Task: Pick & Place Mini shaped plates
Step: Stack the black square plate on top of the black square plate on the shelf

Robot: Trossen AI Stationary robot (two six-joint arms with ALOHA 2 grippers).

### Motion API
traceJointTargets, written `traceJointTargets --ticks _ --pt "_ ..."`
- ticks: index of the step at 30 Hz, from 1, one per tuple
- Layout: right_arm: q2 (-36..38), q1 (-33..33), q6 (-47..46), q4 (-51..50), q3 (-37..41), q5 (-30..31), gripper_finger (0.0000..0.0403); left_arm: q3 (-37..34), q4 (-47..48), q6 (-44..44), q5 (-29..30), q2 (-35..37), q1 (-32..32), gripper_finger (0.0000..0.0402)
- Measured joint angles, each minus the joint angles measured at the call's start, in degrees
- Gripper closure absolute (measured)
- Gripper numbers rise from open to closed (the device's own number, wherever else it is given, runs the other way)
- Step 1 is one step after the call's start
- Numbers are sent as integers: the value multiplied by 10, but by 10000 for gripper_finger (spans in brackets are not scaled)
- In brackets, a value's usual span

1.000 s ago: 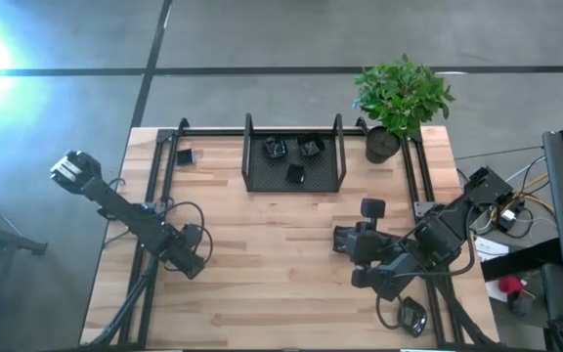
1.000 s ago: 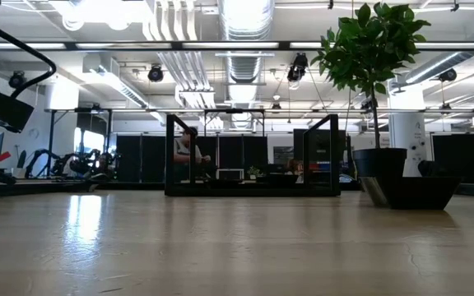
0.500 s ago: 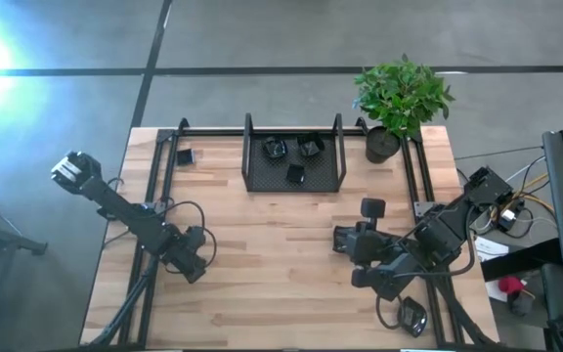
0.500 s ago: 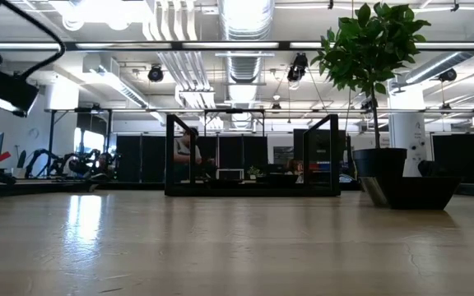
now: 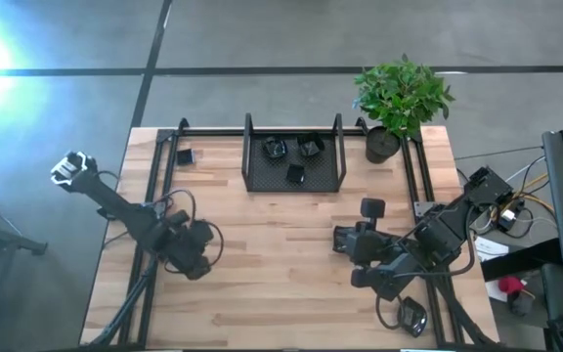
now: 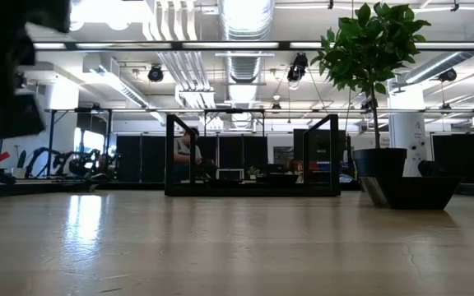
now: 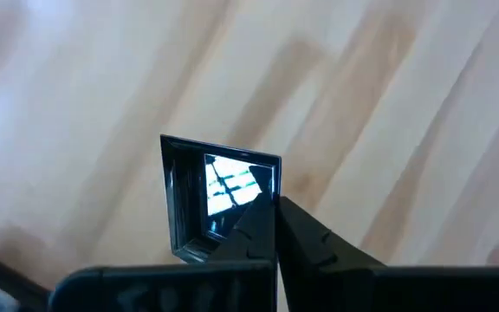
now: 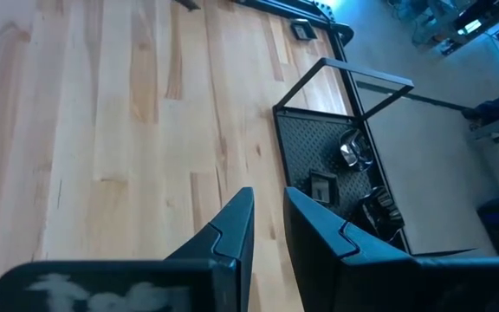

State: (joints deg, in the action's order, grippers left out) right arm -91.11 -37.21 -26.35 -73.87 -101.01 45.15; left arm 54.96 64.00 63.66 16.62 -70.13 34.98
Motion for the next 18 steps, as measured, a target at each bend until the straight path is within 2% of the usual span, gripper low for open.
traceJointTargets --ticks 4,9,18 --pt "0 0 0 2 0 0 342 47 15 -67 47 0 -28 401" --pt "0 0 0 7 0 0 342 87 15 -184 60 0 -86 401" --pt "0 0 2 12 0 0 342 176 -50 -438 72 -21 -249 401"
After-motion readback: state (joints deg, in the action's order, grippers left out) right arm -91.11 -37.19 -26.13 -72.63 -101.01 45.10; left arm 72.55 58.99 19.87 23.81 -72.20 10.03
